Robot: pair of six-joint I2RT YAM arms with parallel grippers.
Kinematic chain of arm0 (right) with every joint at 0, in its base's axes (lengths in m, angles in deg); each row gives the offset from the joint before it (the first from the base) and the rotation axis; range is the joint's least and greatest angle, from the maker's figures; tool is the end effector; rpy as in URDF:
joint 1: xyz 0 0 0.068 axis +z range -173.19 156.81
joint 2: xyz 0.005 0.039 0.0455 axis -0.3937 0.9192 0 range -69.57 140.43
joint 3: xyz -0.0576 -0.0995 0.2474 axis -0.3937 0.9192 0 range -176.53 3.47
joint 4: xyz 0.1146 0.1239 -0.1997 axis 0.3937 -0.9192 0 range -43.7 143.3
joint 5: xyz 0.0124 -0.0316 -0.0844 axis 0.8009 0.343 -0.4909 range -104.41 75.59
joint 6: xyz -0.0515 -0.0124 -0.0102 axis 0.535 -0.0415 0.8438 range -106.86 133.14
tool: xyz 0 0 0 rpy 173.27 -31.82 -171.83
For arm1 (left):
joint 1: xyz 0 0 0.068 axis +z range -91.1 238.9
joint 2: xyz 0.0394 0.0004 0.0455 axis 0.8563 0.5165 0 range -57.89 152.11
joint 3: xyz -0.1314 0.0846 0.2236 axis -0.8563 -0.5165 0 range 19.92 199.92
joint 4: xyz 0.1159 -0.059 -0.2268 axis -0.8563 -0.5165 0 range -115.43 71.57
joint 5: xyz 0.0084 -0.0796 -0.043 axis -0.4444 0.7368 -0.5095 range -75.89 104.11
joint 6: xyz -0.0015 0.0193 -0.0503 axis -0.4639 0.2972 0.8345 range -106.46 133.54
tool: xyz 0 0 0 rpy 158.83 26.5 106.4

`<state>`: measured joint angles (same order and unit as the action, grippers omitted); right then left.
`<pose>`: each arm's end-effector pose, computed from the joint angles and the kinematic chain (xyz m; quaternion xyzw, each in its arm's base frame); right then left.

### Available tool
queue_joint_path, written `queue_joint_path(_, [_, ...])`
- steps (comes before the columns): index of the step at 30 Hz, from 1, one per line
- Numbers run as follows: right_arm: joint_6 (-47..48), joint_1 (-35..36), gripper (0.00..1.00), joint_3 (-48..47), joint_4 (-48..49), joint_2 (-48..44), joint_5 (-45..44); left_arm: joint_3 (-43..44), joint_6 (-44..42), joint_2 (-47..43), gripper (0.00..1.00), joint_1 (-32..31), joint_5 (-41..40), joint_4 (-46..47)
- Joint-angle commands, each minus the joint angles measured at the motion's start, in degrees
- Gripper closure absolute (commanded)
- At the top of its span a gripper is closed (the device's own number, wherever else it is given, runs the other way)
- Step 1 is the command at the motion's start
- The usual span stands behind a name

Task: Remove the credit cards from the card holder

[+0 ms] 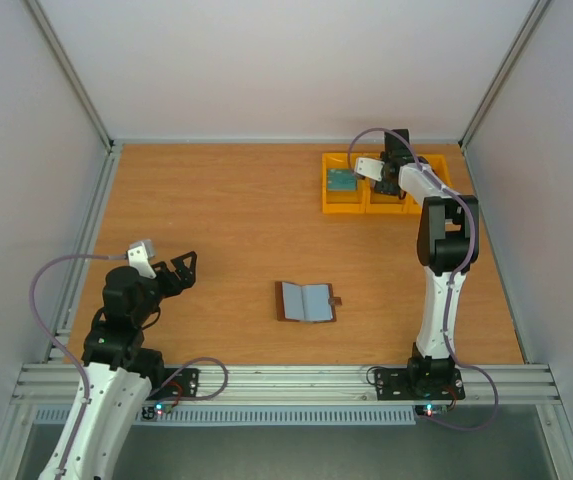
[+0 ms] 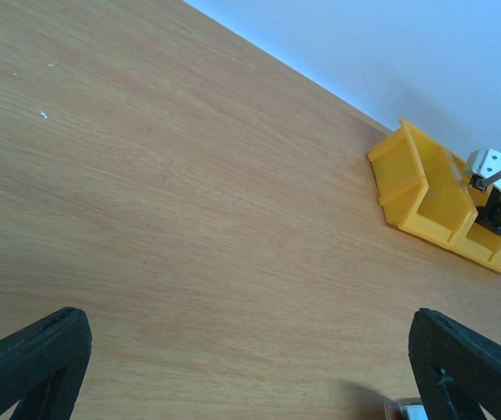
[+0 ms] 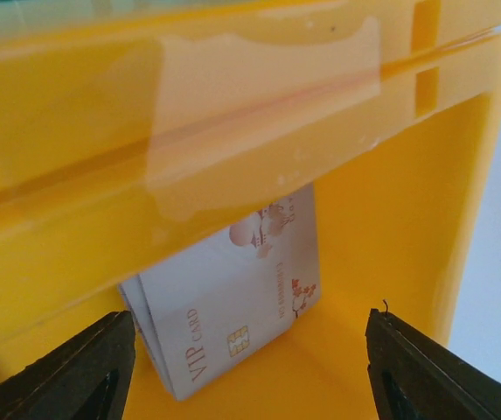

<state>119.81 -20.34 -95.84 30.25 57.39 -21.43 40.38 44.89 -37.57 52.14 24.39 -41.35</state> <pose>0.4925 0.0201 0.1792 -0.7559 0.5592 -0.2997 0.1616 0.1162 -0.0202 0.2236 -0.1281 0.8210 -0.2506 0.4968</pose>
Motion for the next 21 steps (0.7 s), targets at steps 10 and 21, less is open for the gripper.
queue_joint_path(10, [-7.05,0.14,0.02,-0.48,-1.91,-10.07,2.79,-0.61,0.05,-0.86,0.01,0.35,1.05,3.15])
queue_joint_path(21, [-59.53,-1.28,0.01,26.36,14.74,-46.39,14.99,5.22,-5.58,-0.35,0.01,0.35,1.97,1.02])
